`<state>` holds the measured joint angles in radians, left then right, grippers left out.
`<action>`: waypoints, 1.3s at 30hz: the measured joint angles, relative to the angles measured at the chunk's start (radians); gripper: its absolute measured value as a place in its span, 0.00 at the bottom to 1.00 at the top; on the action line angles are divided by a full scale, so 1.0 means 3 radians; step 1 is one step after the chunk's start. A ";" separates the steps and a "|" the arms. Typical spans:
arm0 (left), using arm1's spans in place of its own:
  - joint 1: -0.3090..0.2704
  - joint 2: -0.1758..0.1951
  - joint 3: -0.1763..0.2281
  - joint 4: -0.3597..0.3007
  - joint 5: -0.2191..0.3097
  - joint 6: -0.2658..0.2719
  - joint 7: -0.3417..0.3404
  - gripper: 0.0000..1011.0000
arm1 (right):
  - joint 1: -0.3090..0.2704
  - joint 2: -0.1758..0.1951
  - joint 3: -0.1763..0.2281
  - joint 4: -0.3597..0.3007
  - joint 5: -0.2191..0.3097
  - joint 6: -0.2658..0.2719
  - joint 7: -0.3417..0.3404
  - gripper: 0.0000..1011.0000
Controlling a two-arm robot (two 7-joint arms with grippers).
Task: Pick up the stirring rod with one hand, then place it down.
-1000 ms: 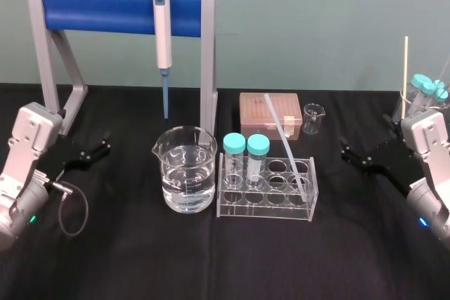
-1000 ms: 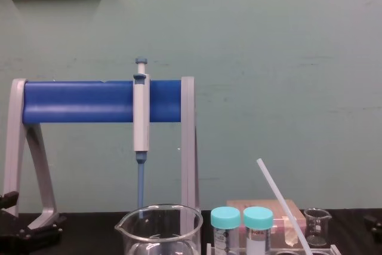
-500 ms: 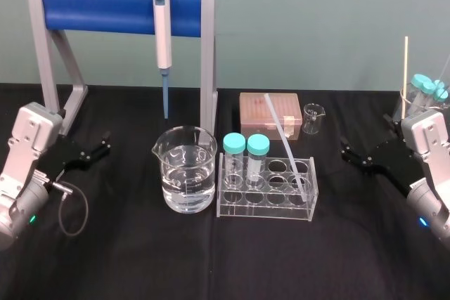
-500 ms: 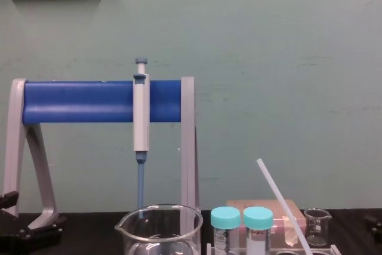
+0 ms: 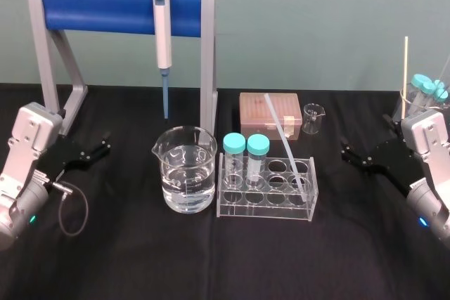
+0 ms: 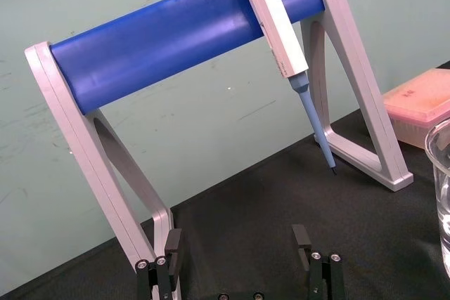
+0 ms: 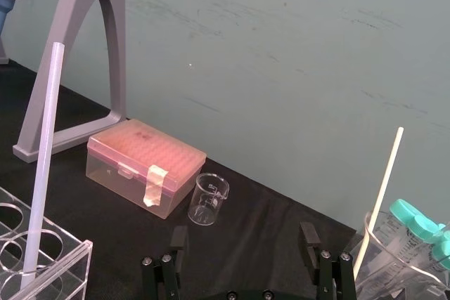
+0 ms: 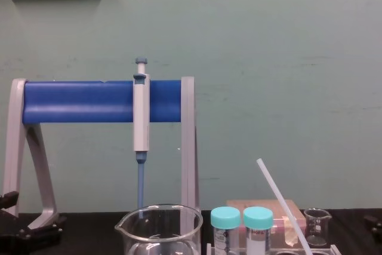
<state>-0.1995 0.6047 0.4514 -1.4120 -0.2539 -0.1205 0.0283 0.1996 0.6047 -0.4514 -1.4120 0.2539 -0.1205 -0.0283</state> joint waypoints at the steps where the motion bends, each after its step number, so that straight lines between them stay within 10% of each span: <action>1: 0.0000 0.0000 0.0000 0.0000 0.0000 0.0000 0.0000 0.99 | 0.0000 0.0000 0.0000 0.0000 0.0000 0.0000 0.0000 0.99; 30: 0.0000 0.0000 0.0000 0.0000 0.0000 0.0000 0.0000 0.99 | -0.0001 -0.0007 0.0019 0.0000 0.0015 0.0005 0.0020 0.99; 39: 0.0000 0.0000 0.0000 0.0000 0.0000 0.0000 0.0000 0.99 | -0.0024 -0.0141 0.0260 -0.0059 0.0583 0.0148 0.0429 0.99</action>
<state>-0.1995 0.6047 0.4514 -1.4120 -0.2539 -0.1206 0.0283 0.1924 0.5623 -0.3734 -1.4295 0.4287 -0.0762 0.1002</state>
